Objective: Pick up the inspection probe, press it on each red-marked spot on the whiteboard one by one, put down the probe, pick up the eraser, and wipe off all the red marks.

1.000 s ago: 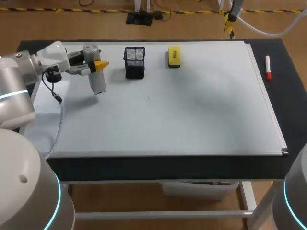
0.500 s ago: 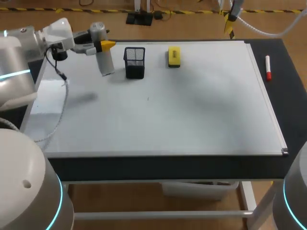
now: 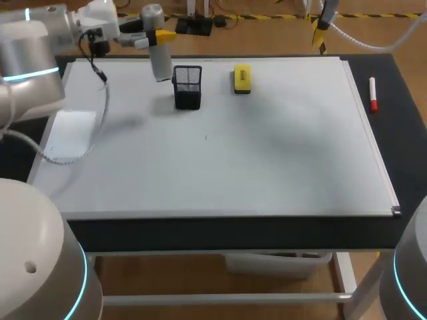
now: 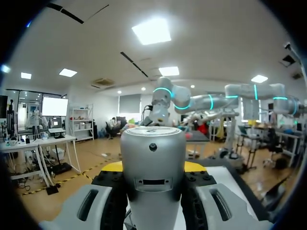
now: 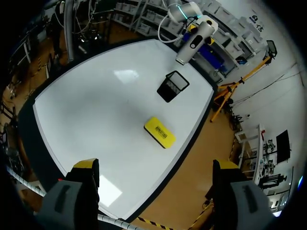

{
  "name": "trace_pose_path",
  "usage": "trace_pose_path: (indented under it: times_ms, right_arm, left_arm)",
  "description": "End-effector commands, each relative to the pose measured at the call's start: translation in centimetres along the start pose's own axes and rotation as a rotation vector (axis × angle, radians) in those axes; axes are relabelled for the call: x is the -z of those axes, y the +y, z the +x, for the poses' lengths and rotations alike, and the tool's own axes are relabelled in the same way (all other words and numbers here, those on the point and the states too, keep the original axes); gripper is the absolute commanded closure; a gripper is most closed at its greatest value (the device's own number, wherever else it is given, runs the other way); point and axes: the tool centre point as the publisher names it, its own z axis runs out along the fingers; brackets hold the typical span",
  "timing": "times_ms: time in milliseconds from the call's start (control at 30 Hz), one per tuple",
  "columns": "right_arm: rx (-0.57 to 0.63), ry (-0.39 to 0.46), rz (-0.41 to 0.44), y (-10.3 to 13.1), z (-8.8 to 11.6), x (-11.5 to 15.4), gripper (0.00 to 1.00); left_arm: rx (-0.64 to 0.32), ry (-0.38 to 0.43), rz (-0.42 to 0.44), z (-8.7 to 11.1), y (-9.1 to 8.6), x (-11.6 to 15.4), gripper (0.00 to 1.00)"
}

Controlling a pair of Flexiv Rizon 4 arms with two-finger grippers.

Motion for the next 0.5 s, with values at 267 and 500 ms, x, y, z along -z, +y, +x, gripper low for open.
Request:
trace_pose_path:
  times_ms: [267, 500]
  right_arm:
    - [0.002, 0.006, 0.002, -0.1, -0.1, 0.1, 0.0]
    - [0.002, 0.006, 0.002, -0.1, -0.1, 0.1, 0.0]
  left_arm:
    - [0.005, 0.261, -0.01, -3.0, 0.9, -3.6, 1.0]
    - [0.017, 0.341, 0.022, -3.4, 1.7, -4.5, 1.0]
